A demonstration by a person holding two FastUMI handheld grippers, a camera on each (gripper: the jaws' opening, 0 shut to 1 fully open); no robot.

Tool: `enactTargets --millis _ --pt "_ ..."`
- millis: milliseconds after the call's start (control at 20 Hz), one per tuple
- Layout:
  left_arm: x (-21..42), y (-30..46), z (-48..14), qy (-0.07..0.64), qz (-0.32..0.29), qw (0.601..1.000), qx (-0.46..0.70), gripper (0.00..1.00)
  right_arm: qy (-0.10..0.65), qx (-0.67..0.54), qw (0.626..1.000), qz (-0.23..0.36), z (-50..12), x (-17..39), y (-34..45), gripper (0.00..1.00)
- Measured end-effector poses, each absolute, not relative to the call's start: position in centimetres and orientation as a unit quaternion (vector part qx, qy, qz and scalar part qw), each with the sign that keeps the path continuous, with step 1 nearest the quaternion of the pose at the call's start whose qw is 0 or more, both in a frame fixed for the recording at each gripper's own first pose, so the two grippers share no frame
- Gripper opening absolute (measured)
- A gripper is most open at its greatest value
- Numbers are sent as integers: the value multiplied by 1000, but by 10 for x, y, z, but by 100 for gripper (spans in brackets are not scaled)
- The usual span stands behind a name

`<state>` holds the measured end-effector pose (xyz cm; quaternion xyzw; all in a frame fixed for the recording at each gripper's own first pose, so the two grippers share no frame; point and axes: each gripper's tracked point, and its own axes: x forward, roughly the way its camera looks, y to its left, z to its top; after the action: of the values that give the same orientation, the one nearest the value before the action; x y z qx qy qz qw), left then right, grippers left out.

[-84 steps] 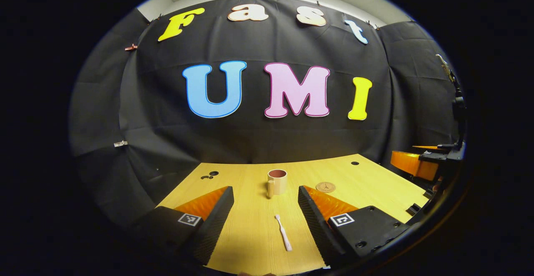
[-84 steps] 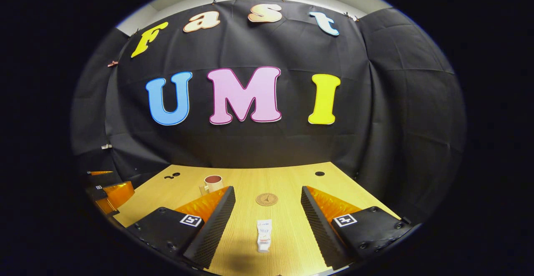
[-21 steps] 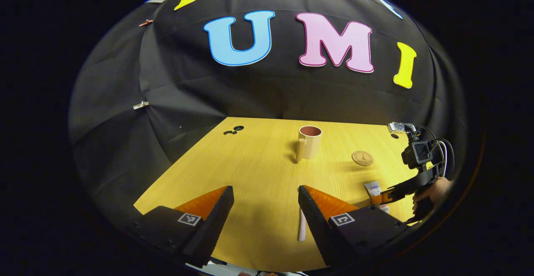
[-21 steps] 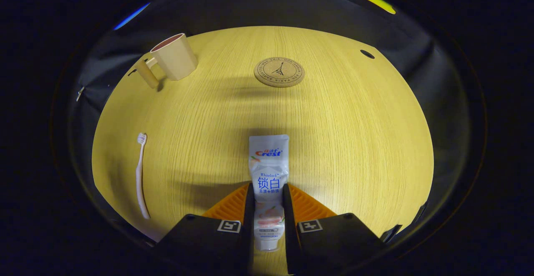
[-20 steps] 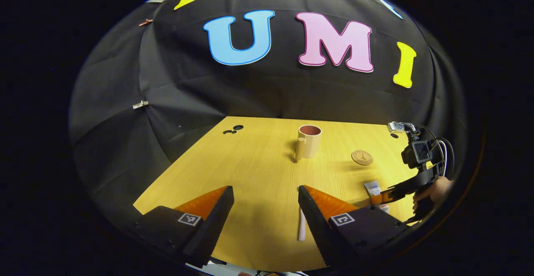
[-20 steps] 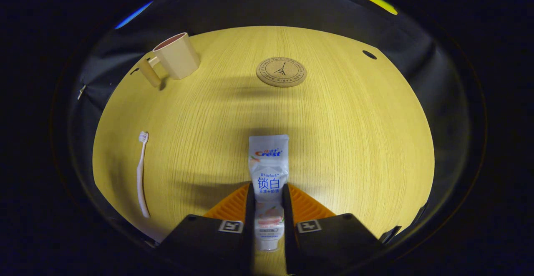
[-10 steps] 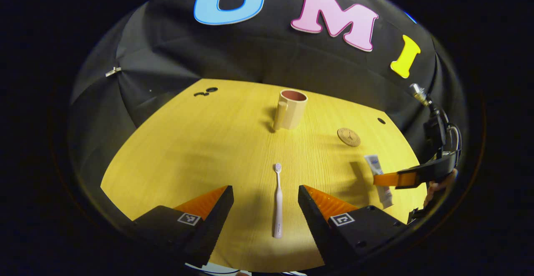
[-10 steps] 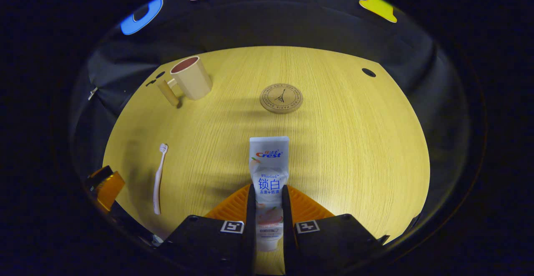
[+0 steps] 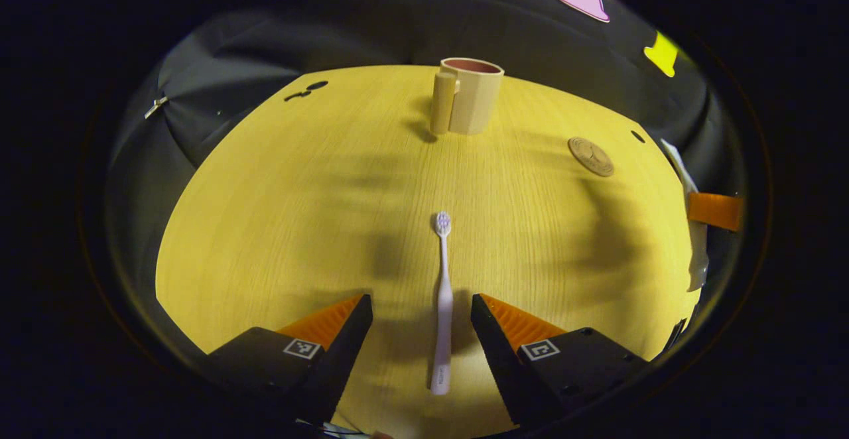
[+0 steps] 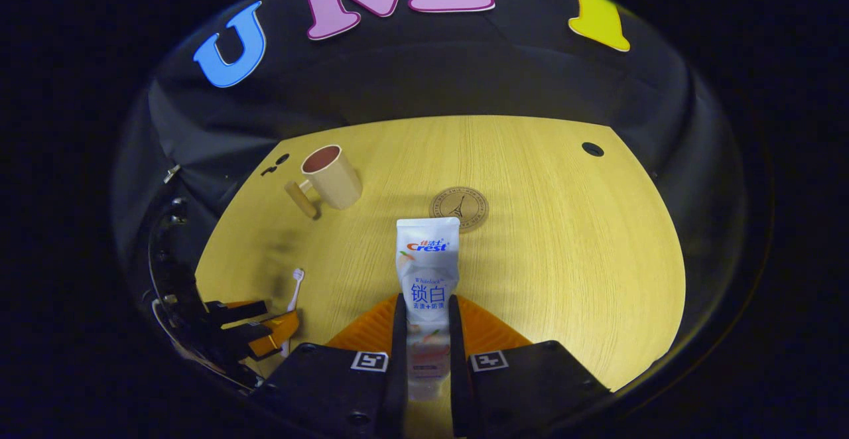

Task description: Put the toothbrush and toothpaste on the desktop into the cup, then pick up the cup and place it on the coaster on the desktop.

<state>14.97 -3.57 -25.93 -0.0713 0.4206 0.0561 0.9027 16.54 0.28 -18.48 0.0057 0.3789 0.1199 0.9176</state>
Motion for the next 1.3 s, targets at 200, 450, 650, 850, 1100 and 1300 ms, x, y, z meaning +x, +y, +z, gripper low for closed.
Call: enactTargets --millis 200,450,650,850,1100,1300 --pt "151 -38 -262 440 51 895 -54 81 358 4 923 143 -176 176 10 30" --pt "160 -55 -260 471 11 882 -17 15 336 -1 933 133 -162 190 13 30" --pt "162 -55 -258 466 13 884 -26 7 316 -10 940 131 -145 205 22 30" --pt "162 -56 -257 449 2 893 -36 6 283 -19 949 141 -121 228 39 30" --pt "148 -44 -223 384 3 920 -78 6 229 -19 960 162 -87 272 82 29" --pt "142 -31 -192 334 8 935 -116 6 178 1 967 182 -63 306 123 29"
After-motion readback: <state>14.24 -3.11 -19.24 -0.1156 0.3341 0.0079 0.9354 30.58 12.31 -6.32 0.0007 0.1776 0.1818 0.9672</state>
